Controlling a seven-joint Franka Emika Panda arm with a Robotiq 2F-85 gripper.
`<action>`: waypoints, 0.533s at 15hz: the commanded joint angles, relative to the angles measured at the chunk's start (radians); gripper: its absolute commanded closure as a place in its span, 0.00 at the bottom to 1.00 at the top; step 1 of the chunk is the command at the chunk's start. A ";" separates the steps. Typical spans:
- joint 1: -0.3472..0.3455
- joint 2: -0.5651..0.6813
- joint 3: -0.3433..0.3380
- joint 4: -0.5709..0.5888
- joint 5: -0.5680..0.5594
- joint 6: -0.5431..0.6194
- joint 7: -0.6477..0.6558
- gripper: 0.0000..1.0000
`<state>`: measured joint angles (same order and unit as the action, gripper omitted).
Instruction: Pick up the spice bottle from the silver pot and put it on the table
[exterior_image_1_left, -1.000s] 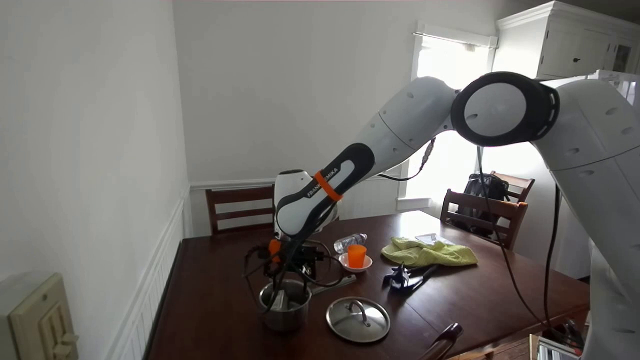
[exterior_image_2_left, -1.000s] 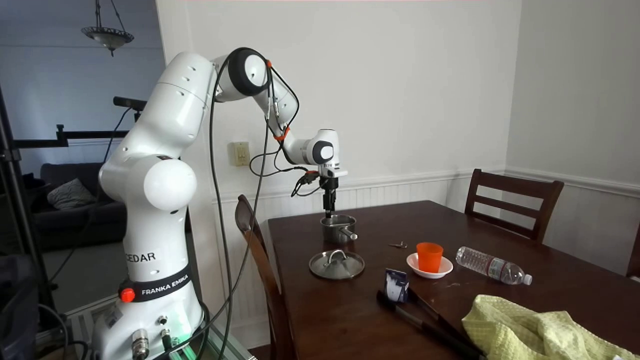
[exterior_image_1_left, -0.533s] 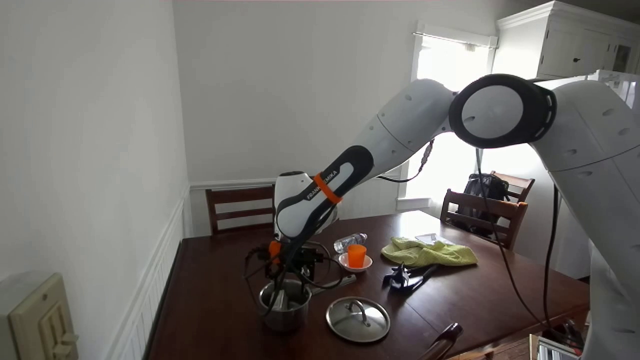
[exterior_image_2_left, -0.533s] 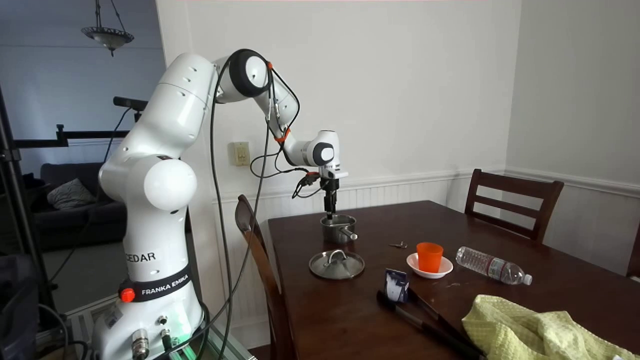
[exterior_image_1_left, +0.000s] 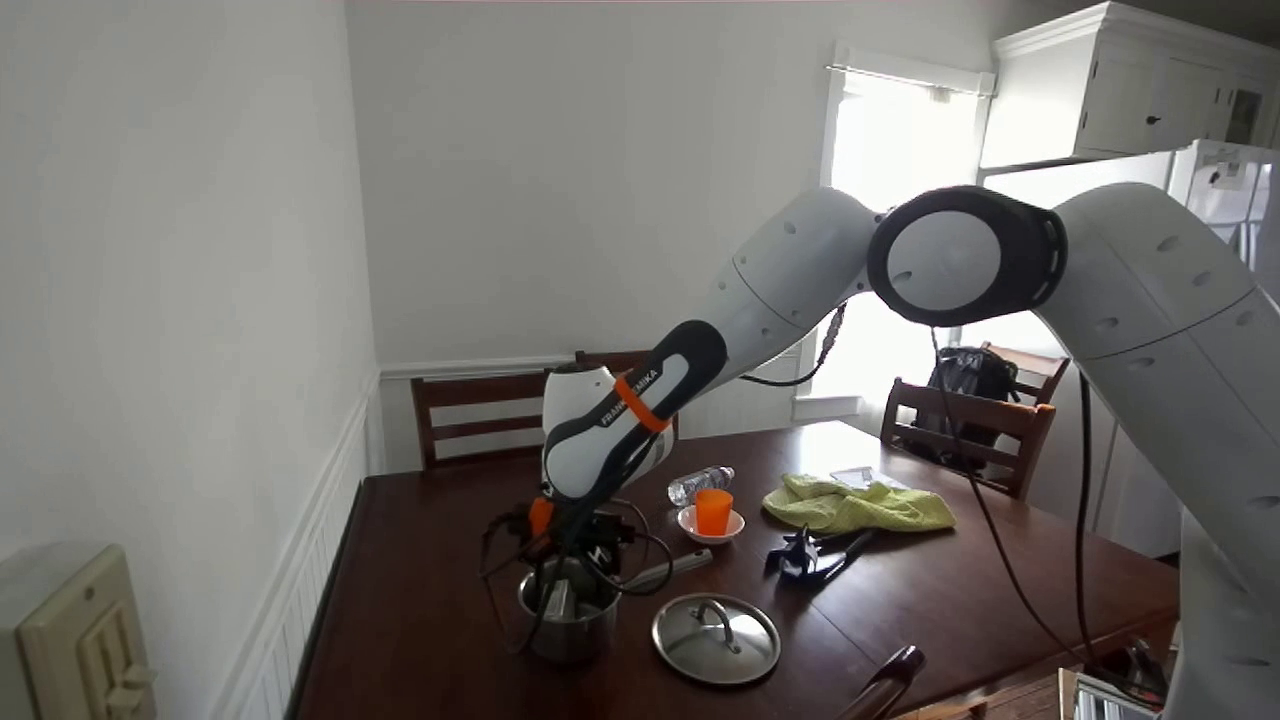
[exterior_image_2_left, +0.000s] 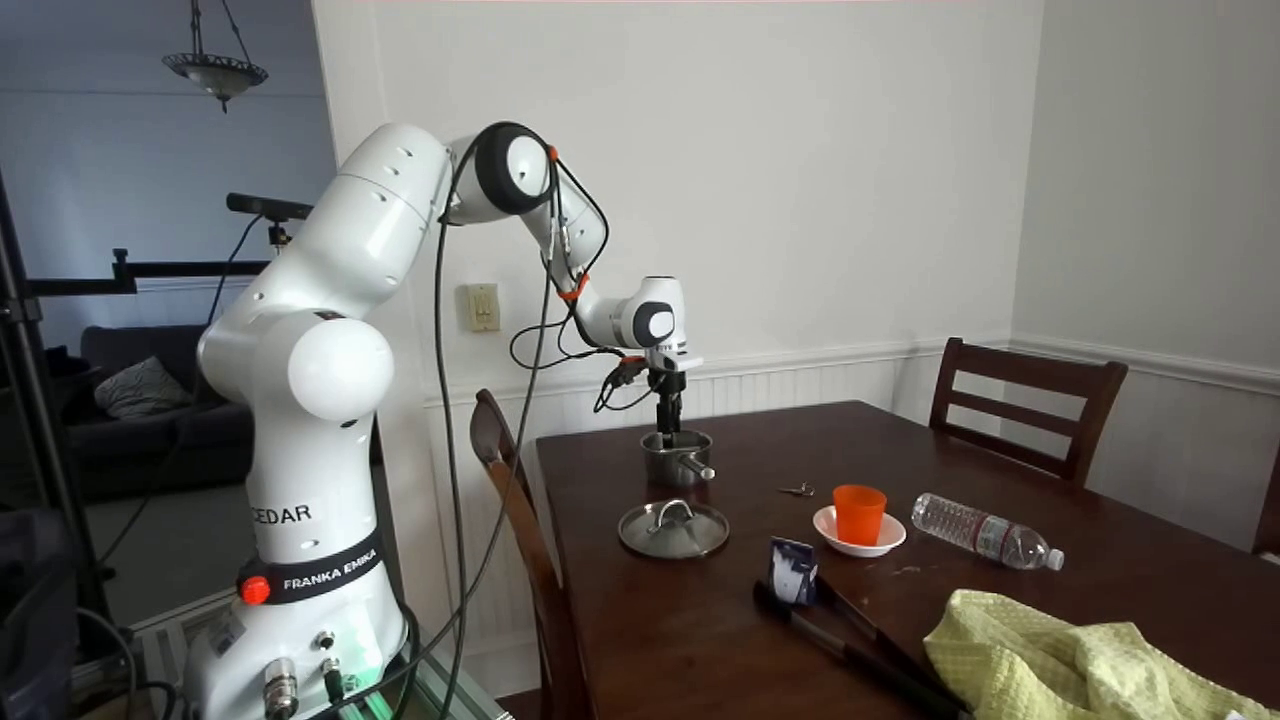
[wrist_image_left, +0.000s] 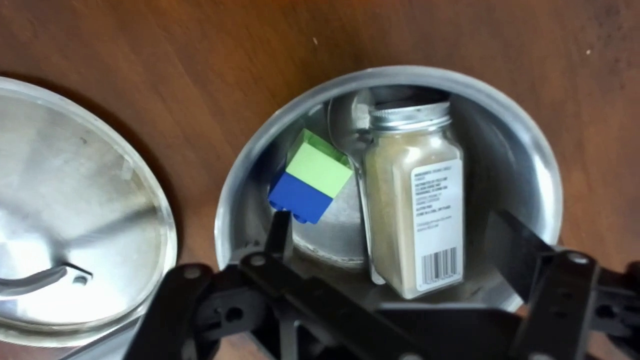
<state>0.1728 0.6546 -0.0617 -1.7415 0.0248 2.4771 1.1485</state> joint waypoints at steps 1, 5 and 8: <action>0.006 0.058 -0.007 0.066 0.007 0.016 -0.010 0.09; 0.003 0.114 -0.001 0.115 0.013 0.026 -0.029 0.11; 0.003 0.156 0.010 0.146 0.021 0.036 -0.047 0.15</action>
<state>0.1729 0.7583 -0.0582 -1.6449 0.0249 2.4917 1.1269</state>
